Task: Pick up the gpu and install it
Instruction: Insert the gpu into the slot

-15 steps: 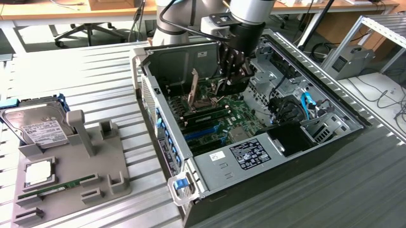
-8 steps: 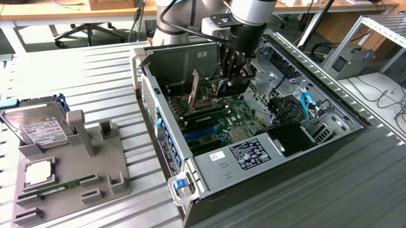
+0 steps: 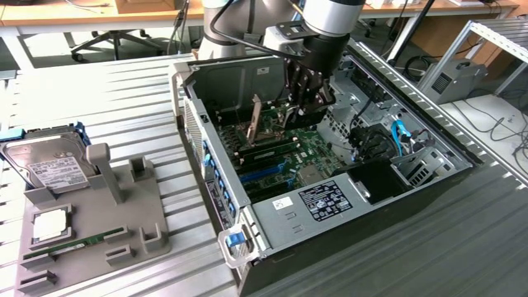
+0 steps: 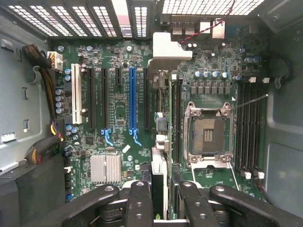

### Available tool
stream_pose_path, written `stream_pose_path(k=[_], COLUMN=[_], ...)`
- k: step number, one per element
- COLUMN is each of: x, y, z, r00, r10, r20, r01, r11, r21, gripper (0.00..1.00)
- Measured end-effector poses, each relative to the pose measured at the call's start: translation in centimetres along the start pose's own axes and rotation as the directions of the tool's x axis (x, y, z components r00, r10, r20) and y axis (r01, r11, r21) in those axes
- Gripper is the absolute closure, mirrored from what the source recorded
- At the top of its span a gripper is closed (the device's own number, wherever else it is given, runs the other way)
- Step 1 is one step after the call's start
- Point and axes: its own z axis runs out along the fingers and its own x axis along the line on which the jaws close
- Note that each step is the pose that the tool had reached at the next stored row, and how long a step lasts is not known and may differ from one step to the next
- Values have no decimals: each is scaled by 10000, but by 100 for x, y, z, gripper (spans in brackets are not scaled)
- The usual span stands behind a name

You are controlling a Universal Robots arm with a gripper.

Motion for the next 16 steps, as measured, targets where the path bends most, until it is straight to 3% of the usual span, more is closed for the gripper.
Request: stream_pose_path(k=[16], x=[56], y=[0], z=[-1], r00=[10000], r10=[0], r20=[0], r01=[0], r11=[10000], r21=[0], gripper=[73])
